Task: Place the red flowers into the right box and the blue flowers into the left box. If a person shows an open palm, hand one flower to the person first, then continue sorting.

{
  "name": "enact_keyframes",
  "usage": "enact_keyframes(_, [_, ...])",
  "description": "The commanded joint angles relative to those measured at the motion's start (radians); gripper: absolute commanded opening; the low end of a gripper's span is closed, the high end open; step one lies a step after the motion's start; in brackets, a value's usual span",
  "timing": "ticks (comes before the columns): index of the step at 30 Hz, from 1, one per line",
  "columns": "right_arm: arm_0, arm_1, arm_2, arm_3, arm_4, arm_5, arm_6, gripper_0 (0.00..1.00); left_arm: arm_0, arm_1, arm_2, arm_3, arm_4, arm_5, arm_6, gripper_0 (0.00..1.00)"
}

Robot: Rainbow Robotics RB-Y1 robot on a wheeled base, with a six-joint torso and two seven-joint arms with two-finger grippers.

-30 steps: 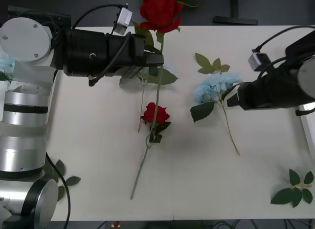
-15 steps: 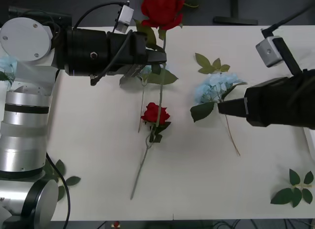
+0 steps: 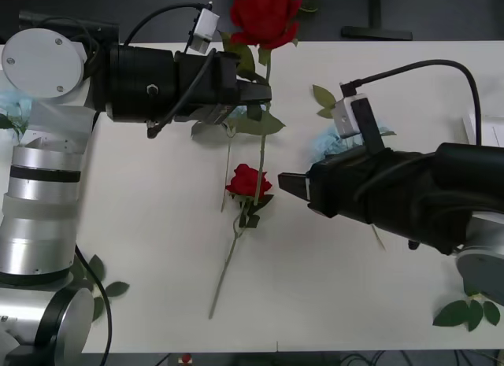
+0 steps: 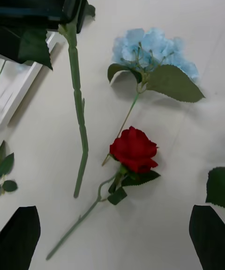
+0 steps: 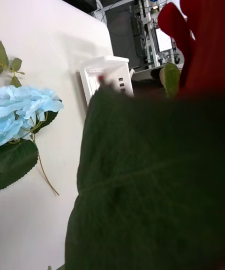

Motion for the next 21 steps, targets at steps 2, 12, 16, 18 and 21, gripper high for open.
enact_keyframes(2, [-0.072,0.032,0.070,0.075,0.087,-0.081,-0.018,0.92,-0.052,-0.001,-0.021,-0.029,0.019,-0.007,-0.034,0.00])
enact_keyframes(12, [-0.176,0.086,0.185,0.255,0.170,-0.241,-0.109,0.92,-0.053,-0.003,-0.030,-0.029,0.033,-0.007,-0.048,0.00])
enact_keyframes(16, [-0.178,0.087,0.214,0.255,0.247,-0.267,-0.172,0.93,-0.053,-0.003,-0.031,-0.029,0.039,-0.007,-0.050,0.00])
enact_keyframes(18, [-0.178,0.087,0.226,0.255,0.271,-0.287,-0.207,0.93,-0.052,-0.001,-0.031,-0.029,0.041,-0.006,-0.053,0.00])
enact_keyframes(21, [-0.176,0.087,0.228,0.255,0.271,-0.302,-0.233,0.92,-0.053,-0.003,-0.034,-0.029,0.041,-0.007,-0.054,0.00])
